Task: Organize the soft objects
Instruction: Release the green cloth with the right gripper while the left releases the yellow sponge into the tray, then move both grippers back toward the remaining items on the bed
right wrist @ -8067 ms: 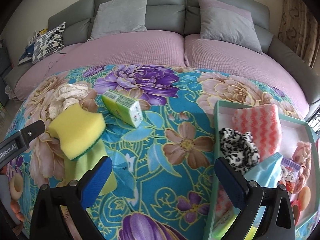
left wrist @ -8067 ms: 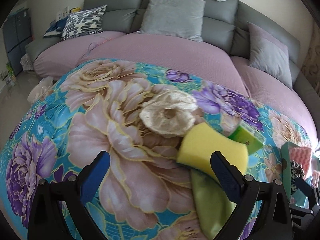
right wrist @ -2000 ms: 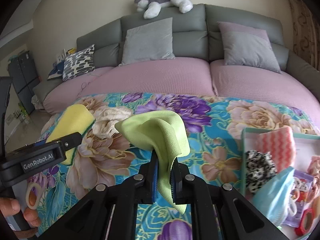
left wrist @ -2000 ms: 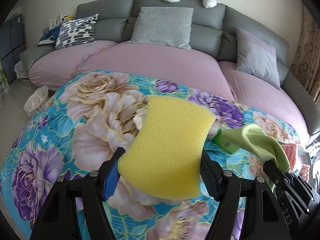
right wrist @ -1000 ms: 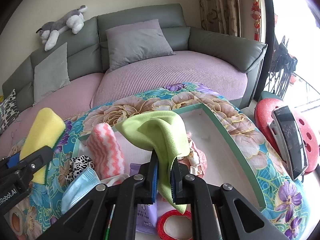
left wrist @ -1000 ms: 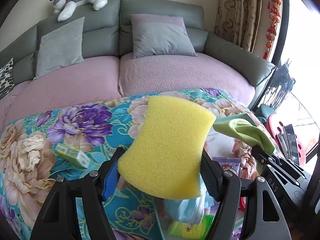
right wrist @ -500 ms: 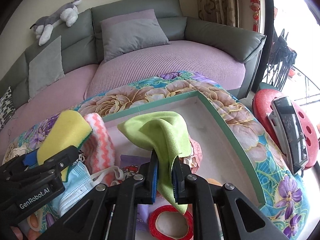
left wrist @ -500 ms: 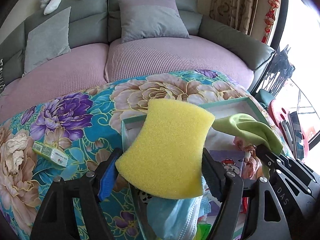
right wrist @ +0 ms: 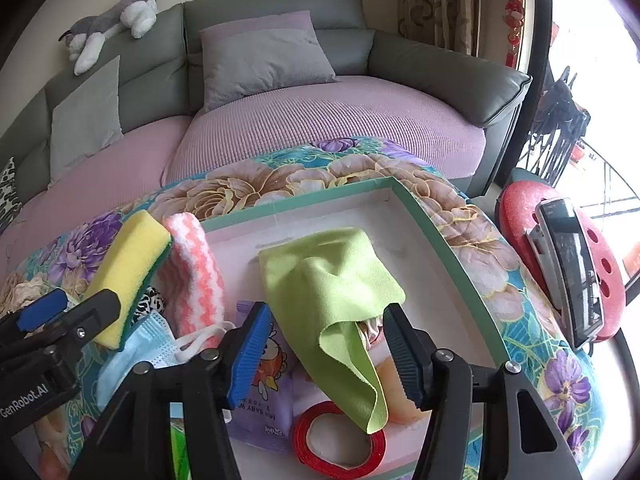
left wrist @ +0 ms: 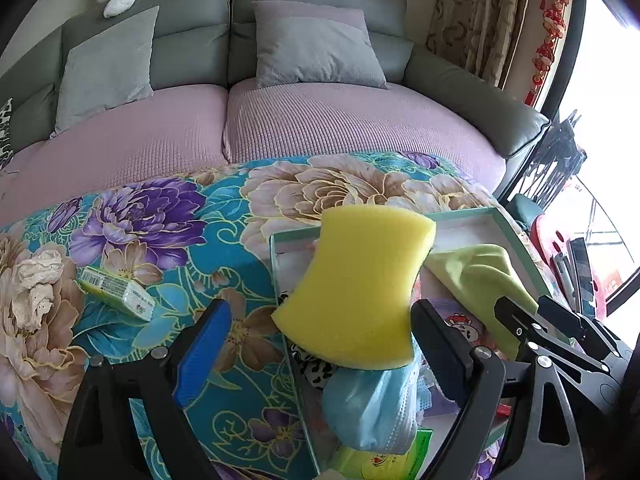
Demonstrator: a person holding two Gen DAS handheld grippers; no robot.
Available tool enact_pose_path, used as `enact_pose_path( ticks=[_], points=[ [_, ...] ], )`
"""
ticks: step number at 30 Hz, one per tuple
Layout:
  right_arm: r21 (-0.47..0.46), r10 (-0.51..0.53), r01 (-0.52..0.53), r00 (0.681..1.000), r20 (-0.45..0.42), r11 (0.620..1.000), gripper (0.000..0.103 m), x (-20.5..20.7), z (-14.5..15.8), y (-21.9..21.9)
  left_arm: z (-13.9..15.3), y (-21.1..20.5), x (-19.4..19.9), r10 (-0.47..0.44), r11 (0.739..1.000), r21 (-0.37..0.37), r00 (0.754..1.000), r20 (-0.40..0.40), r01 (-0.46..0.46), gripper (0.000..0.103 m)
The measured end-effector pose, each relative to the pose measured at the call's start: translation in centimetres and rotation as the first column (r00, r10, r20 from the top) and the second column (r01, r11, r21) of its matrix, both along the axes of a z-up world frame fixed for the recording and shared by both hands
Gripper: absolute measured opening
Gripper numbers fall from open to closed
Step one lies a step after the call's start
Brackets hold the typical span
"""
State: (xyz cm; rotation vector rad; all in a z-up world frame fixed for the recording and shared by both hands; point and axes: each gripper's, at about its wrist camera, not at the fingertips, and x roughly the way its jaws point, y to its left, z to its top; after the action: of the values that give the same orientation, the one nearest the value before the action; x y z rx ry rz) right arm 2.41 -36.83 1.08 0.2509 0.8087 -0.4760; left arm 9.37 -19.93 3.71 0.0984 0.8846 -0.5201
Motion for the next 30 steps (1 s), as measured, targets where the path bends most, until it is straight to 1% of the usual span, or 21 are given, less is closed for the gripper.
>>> enact_pose_path(
  ticks=[2, 3, 4, 6, 10, 14, 17, 21, 24, 27, 30],
  points=[
    [0.0, -0.005, 0.005, 1.0, -0.003, 1.0, 0.082, 0.0, 0.0, 0.0, 0.5, 0.9, 0.1, 0.017, 1.0, -0.013, 1.0, 0.01, -0.017, 0.091],
    [0.002, -0.005, 0.005, 1.0, -0.002, 1.0, 0.086, 0.1, 0.1, 0.1, 0.8, 1.4, 0.2, 0.03, 0.999, -0.02, 0.999, 0.017, -0.03, 0.092],
    [0.004, -0.004, 0.004, 1.0, -0.001, 1.0, 0.093, 0.1, 0.1, 0.1, 1.0, 2.1, 0.3, 0.049, 0.999, -0.026, 0.998, 0.025, -0.048, 0.095],
    [-0.002, 0.001, -0.001, 1.0, 0.001, 1.0, 0.103, 0.2, 0.2, 0.4, 1.3, 3.5, 0.8, 0.103, 0.994, -0.032, 0.994, 0.046, -0.102, 0.102],
    [-0.021, 0.023, -0.023, 1.0, 0.001, 1.0, 0.103, 0.7, 0.5, 1.3, 1.2, 6.9, 2.0, 0.225, 0.974, -0.014, 0.972, 0.065, -0.224, 0.102],
    [-0.028, 0.04, -0.04, 0.999, 0.006, 0.999, 0.103, 1.2, 0.9, 2.6, 1.0, 10.0, 3.1, 0.305, 0.952, -0.02, 0.951, 0.057, -0.304, 0.102],
    [-0.034, 0.065, -0.064, 0.998, 0.018, 0.997, 0.103, 1.7, 1.4, 3.9, 0.9, 12.6, 3.6, 0.364, 0.931, -0.018, 0.929, 0.061, -0.364, 0.102],
    [-0.049, 0.112, -0.11, 0.993, 0.034, 0.993, 0.103, 2.4, 2.2, 6.1, 1.0, 16.0, 3.9, 0.442, 0.896, 0.006, 0.894, 0.076, -0.444, 0.102],
    [-0.057, 0.153, -0.15, 0.987, 0.048, 0.987, 0.103, 3.0, 2.7, 7.9, 1.2, 18.8, 4.0, 0.493, 0.869, 0.008, 0.867, 0.078, -0.495, 0.102],
    [-0.067, 0.191, -0.186, 0.98, 0.064, 0.98, 0.103, 3.6, 3.3, 9.9, 1.3, 21.6, 3.9, 0.544, 0.838, 0.005, 0.835, 0.084, -0.546, 0.102],
    [-0.062, 0.24, -0.234, 0.965, 0.107, 0.97, 0.103, 4.3, 3.9, 12.2, 1.3, 24.4, 3.8, 0.595, 0.802, 0.007, 0.799, 0.087, -0.598, 0.102]
  ],
)
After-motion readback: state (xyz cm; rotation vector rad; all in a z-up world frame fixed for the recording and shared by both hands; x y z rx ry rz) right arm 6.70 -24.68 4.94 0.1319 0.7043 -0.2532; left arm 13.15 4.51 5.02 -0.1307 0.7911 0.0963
